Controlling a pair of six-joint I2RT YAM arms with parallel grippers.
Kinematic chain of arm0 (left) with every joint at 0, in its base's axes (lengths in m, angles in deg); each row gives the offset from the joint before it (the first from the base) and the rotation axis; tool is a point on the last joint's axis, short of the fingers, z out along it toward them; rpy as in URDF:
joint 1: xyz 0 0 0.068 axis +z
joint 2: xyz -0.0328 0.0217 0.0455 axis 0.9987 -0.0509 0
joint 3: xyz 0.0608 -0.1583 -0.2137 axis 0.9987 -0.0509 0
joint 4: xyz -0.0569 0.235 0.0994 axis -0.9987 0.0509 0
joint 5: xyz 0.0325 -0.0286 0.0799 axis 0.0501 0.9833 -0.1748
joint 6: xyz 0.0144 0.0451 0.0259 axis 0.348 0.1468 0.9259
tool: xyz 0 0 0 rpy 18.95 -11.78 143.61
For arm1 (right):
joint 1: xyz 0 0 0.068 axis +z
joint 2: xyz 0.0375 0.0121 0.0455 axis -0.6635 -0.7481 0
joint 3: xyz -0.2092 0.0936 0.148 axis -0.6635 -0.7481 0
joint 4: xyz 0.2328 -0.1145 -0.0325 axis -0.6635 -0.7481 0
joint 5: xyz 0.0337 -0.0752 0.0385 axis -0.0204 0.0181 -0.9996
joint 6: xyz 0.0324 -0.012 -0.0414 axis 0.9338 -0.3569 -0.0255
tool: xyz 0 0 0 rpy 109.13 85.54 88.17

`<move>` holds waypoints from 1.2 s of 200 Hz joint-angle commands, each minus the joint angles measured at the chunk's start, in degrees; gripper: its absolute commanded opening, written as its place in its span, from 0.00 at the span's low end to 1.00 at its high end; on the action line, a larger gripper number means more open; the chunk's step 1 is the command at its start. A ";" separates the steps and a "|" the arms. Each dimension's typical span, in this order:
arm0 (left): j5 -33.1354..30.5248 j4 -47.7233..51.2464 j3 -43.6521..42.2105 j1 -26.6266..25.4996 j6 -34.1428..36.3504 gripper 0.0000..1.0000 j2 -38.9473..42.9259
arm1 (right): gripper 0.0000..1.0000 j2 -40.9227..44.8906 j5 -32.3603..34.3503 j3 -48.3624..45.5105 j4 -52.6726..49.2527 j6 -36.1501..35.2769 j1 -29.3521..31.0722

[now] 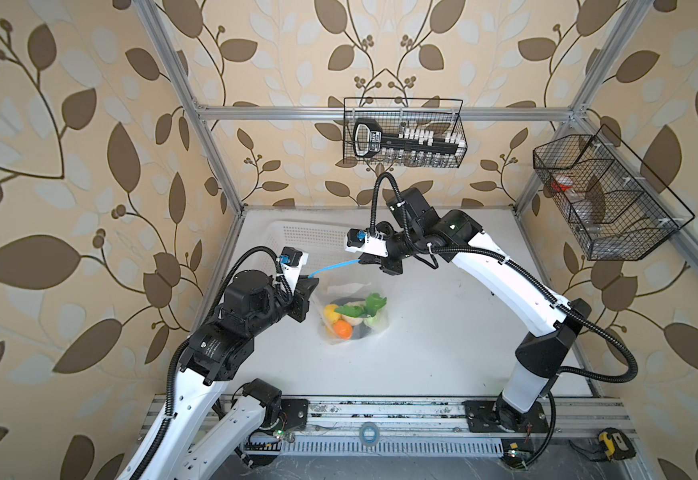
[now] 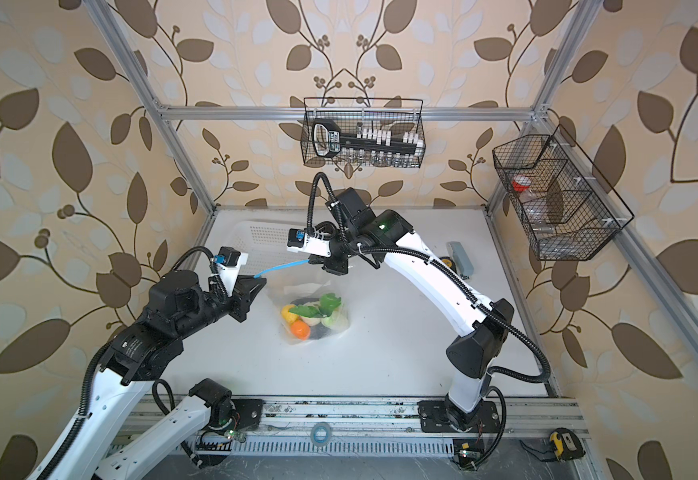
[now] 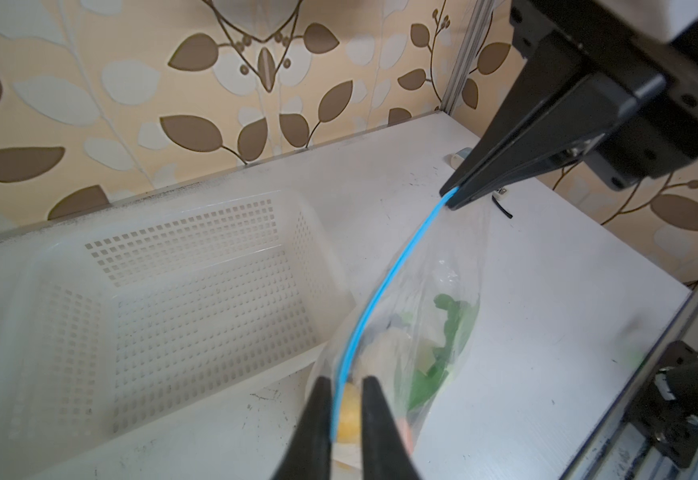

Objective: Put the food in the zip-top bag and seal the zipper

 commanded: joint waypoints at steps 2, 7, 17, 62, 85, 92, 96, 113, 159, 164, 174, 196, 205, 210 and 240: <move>1.54 -1.45 4.10 -0.17 -0.44 0.52 1.89 | 0.00 4.33 2.45 -0.25 -1.06 1.88 1.09; 1.35 -1.35 4.57 -0.17 -0.52 0.57 2.21 | 0.00 4.94 2.95 -0.52 -1.11 2.34 1.25; 0.82 -1.17 5.49 -0.14 -0.67 0.64 2.95 | 0.00 6.34 4.10 -1.35 -1.07 3.38 1.59; 1.10 -0.20 9.30 -0.16 -3.08 0.99 4.88 | 0.00 13.50 10.94 -5.45 -1.40 9.14 4.70; 0.78 -0.24 10.19 -0.17 -4.62 0.99 5.69 | 0.00 17.35 15.12 -8.89 -1.92 12.35 6.60; 0.56 -0.20 10.39 -0.13 -5.12 0.99 5.91 | 0.00 18.81 16.27 -10.23 -1.98 13.48 6.95; 0.42 -0.11 10.47 -0.12 -5.45 0.99 6.01 | 0.00 19.60 16.91 -10.95 -1.97 14.01 7.12; -0.25 -0.07 10.59 -0.17 -6.45 0.99 6.59 | 0.00 22.91 19.20 -14.49 -1.92 16.82 7.60; -1.84 -0.51 8.92 -0.12 -8.26 0.99 7.74 | 0.00 28.00 23.64 -19.93 -3.09 20.55 8.57; -1.88 -0.55 8.77 -0.12 -8.26 0.99 7.66 | 0.00 28.21 23.89 -20.19 -3.45 20.64 8.43; -1.95 -0.68 8.48 -0.16 -8.26 0.99 7.45 | 0.00 28.78 23.72 -21.46 -3.18 20.81 7.41; -1.95 -0.81 8.39 -0.17 -8.26 0.99 6.80 | 0.00 30.01 21.53 -25.46 -0.52 21.01 1.98; -1.97 -0.76 8.25 -0.12 -8.31 0.99 6.54 | 0.00 29.68 20.47 -26.39 0.23 20.79 -0.99; -1.97 -0.68 8.18 -0.17 -8.39 0.99 6.43 | 0.00 29.16 19.97 -26.70 0.57 20.57 -2.52; -0.45 -1.45 5.78 -0.16 -10.30 0.99 6.60 | 0.00 23.76 18.49 -26.95 2.98 17.40 -10.62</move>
